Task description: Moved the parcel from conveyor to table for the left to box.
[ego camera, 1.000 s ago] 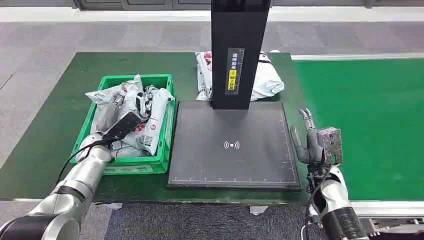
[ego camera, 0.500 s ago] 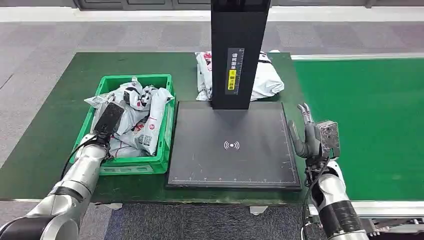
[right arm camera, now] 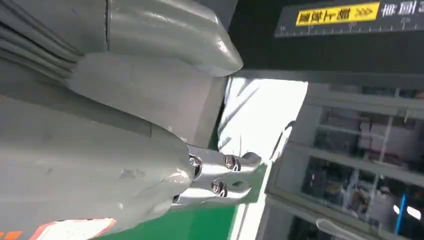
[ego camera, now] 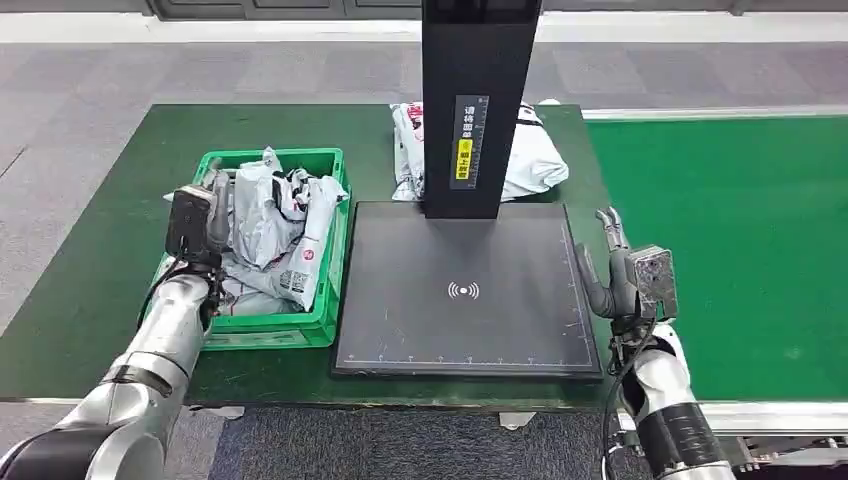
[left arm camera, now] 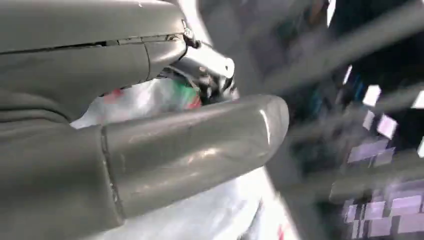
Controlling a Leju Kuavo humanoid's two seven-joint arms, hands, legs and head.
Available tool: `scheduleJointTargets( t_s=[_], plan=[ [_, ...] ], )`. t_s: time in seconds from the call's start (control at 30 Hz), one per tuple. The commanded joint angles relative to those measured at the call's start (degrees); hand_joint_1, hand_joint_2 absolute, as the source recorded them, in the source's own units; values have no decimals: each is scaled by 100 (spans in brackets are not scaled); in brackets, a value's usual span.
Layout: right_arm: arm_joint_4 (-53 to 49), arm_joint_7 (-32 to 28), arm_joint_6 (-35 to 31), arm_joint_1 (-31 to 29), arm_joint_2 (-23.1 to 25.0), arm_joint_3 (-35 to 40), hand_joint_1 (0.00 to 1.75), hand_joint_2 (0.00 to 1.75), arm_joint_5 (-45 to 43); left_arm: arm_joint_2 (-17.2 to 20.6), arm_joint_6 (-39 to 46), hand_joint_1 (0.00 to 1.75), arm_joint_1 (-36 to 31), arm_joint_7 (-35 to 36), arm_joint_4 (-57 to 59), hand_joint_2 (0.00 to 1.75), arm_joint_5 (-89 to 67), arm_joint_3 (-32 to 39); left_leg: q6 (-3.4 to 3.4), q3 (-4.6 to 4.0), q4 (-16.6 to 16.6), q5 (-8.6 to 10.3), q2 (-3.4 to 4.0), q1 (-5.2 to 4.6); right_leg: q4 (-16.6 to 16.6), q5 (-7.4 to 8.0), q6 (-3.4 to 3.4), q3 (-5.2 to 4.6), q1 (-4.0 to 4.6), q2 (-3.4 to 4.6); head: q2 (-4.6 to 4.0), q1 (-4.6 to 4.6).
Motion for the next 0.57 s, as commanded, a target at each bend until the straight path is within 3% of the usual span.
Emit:
scheduleJointTargets(
  t_s=[0.03,0.13,0.33,0.37,0.4,0.53,0.57],
  plan=[
    [441,-139,-309,-443,255,425,0,0,21,-449,1390,0,-585,-114,-118,0,86,-641,1,-2,8,-5,16,6,1,-2,-4,4,11,-16,2,0],
    [529,-215,-539,-586,331,600,0,0,75,-451,2331,0,-399,-114,-533,0,-153,-912,0,-4,5,-4,21,3,0,1,-3,-2,6,-4,2,0],
    [614,-267,-692,-666,364,827,0,0,80,-402,2838,0,-405,-114,-701,0,-34,-1039,-1,14,-1,-8,38,5,-5,0,-7,11,11,-5,0,0],
    [682,-297,-788,-689,380,939,0,175,114,-451,2838,0,-387,-114,-776,0,-257,-952,-1,5,1,-6,32,1,1,0,-5,1,6,-1,0,0],
    [724,-324,-835,-697,414,1006,0,175,140,-478,2838,0,-429,-114,-691,175,-298,-1046,-1,8,2,-7,37,4,-1,0,-6,6,10,-5,2,0],
    [866,-407,-1028,-730,530,1199,0,175,134,-678,2838,0,-470,-114,-731,175,-1017,-691,1,13,0,-8,42,7,-5,1,-5,10,13,-1,0,0],
    [904,-444,-1110,-767,528,1315,0,175,171,-818,2838,0,-579,-90,-551,175,-2123,-216,0,2,2,-4,22,8,-2,1,-3,4,11,-5,0,0]
  ],
)
